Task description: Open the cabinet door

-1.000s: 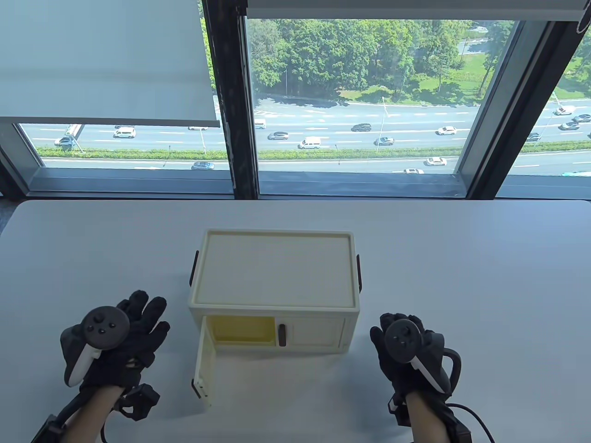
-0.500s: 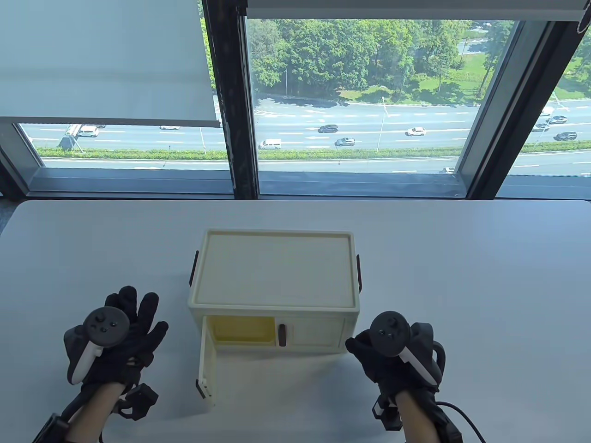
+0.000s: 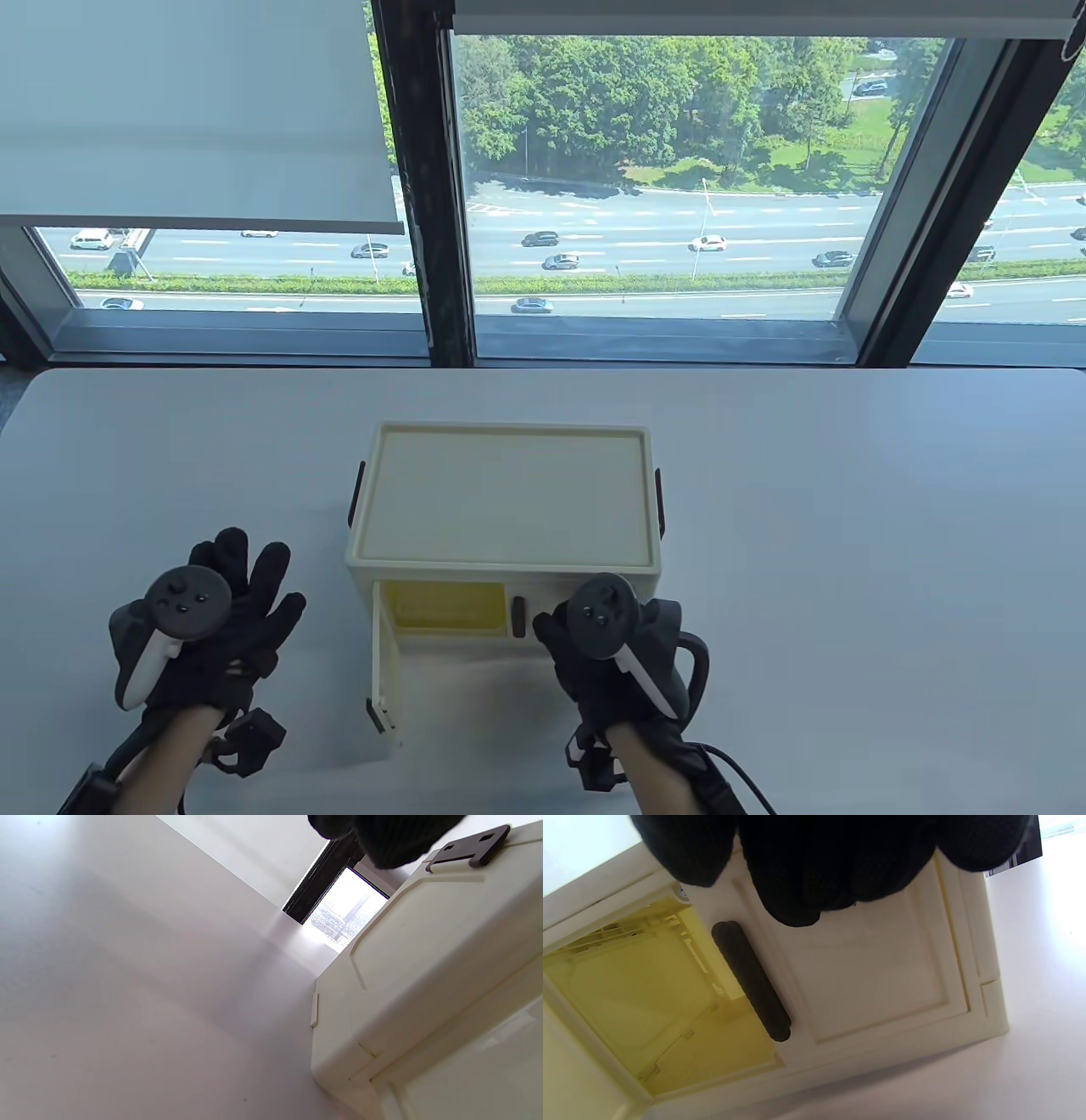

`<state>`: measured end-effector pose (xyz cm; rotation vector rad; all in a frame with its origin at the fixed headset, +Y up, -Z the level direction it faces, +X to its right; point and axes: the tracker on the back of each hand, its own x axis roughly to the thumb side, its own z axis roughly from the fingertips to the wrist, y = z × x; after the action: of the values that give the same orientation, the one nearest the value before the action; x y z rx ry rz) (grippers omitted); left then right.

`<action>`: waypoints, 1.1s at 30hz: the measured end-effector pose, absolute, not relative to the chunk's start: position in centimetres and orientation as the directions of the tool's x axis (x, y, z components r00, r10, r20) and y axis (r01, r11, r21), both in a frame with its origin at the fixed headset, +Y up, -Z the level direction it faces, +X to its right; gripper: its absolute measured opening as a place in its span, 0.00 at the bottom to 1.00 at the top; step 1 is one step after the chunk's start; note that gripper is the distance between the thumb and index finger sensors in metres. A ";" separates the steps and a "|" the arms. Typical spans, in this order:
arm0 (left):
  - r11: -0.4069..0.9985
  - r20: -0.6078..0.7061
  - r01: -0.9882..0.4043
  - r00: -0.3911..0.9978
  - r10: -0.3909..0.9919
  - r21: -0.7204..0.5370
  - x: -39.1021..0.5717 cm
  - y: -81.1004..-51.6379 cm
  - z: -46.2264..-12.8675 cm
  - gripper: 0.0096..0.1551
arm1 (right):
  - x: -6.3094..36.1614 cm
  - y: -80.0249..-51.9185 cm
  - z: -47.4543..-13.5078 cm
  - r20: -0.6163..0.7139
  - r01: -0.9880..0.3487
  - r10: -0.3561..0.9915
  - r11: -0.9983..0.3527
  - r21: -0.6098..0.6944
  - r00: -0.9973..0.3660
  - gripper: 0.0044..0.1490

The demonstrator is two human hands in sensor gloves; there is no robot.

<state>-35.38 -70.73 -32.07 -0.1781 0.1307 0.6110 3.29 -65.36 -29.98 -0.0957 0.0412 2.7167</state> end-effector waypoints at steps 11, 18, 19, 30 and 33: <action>0.811 -0.172 -0.564 0.824 0.541 -0.153 -35.2 -70.8 -32.0 0.39 | -0.1 -66.4 -31.1 -0.308 -0.412 0.401 -0.911 -0.031 -0.863 0.30; 0.813 -0.165 -0.559 0.828 0.535 -0.167 -35.0 -70.9 -31.9 0.39 | 1.4 -67.5 -31.7 -0.369 -0.661 0.609 -0.750 0.021 -0.702 0.30; 0.813 -0.165 -0.558 0.829 0.535 -0.169 -35.0 -71.0 -31.9 0.39 | 1.4 -67.6 -31.6 -0.363 -0.670 0.619 -0.742 0.019 -0.696 0.30; 0.816 -0.174 -0.548 0.835 0.522 -0.186 -34.7 -71.2 -31.9 0.39 | 3.9 -66.8 -29.1 -0.121 -0.552 0.538 -0.815 0.176 -0.834 0.28; 0.815 -0.178 -0.548 0.835 0.521 -0.188 -34.6 -71.2 -31.9 0.38 | 4.9 -66.5 -28.5 -0.063 -0.526 0.525 -0.828 0.195 -0.849 0.27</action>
<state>-34.65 -71.21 -31.88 -0.2366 0.1206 0.5718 4.94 -66.50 -28.50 -0.0091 0.2762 2.5696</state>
